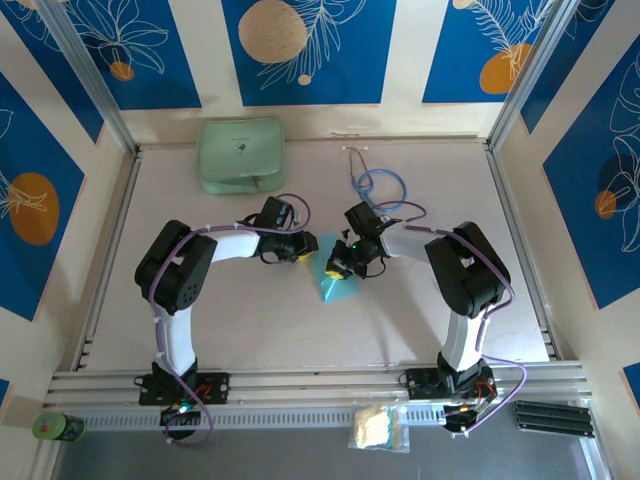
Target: Fold a paper plane with a square sheet of paper (pick it up from the middle)
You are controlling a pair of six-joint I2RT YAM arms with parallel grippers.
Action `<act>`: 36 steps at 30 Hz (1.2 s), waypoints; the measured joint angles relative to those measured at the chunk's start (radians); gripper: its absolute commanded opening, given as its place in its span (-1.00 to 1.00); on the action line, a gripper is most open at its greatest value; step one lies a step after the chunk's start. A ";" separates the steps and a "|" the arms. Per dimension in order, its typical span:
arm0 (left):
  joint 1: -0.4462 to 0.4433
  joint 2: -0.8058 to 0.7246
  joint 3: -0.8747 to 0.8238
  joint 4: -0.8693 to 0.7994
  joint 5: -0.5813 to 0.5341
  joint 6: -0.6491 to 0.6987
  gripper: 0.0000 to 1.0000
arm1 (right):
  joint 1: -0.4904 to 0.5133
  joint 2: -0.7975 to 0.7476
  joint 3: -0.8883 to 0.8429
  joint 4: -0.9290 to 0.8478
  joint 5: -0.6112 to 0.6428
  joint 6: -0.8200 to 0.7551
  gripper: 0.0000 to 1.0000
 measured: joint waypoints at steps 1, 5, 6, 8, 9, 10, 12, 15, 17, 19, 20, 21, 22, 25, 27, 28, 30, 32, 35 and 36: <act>0.000 0.000 0.000 0.000 0.000 0.000 -0.40 | 0.000 0.002 0.001 0.000 0.000 0.000 -1.00; 0.000 0.000 0.000 0.000 0.000 0.000 -0.40 | 0.002 0.010 0.009 0.000 0.002 0.000 -1.00; 0.000 0.000 0.000 0.000 0.000 0.000 -0.40 | 0.004 0.012 0.011 0.000 0.003 0.000 -1.00; 0.000 0.000 0.000 0.000 0.000 0.000 -0.40 | 0.006 0.013 0.014 0.000 0.003 0.000 -1.00; 0.000 0.000 0.000 0.000 0.000 0.000 -0.40 | 0.007 0.013 0.015 0.001 0.003 0.000 -1.00; 0.000 0.000 0.000 0.001 0.000 0.000 -0.40 | 0.007 0.013 0.016 0.000 0.003 0.000 -1.00; 0.000 0.000 0.000 0.001 0.000 0.000 -0.40 | 0.007 0.013 0.017 0.000 0.003 0.000 -1.00; 0.000 0.000 0.000 0.001 0.000 0.000 -0.40 | 0.007 0.013 0.017 0.000 0.003 0.000 -1.00; 0.000 0.000 0.000 0.001 0.000 0.000 -0.40 | 0.007 0.014 0.017 0.000 0.003 0.000 -1.00; 0.000 0.000 0.000 0.001 0.000 0.000 -0.40 | 0.007 0.019 0.018 0.000 0.003 0.000 -1.00; 0.000 0.000 0.000 0.001 0.000 0.000 -0.40 | 0.007 0.023 0.018 0.000 0.003 0.000 -1.00; 0.000 0.000 0.000 0.001 0.000 0.000 -0.40 | 0.007 0.027 0.019 0.000 0.003 -0.001 -1.00; 0.000 0.000 0.000 0.001 0.000 0.000 -0.40 | 0.007 0.032 0.023 0.000 0.003 -0.001 -1.00; 0.000 0.000 0.000 0.001 0.000 0.000 -0.40 | 0.007 0.039 0.027 0.000 0.002 0.000 -1.00; 0.000 0.000 0.000 0.001 0.000 0.000 -0.40 | 0.007 0.039 0.029 0.000 0.002 0.000 -1.00; 0.000 0.000 0.000 0.001 0.000 0.000 -0.40 | 0.007 0.039 0.029 0.001 0.002 -0.001 -1.00; 0.000 0.000 0.000 0.001 0.000 0.000 -0.40 | 0.007 0.039 0.030 0.000 0.002 -0.001 -1.00; 0.000 0.000 0.000 0.001 0.000 0.000 -0.40 | 0.007 0.039 0.030 0.000 0.002 -0.001 -1.00; 0.000 0.000 0.000 0.001 0.000 -0.001 -0.40 | 0.007 0.039 0.030 0.000 0.003 -0.001 -1.00; 0.000 0.000 0.000 0.001 0.000 -0.002 -0.40 | 0.007 0.039 0.030 0.000 0.003 -0.001 -1.00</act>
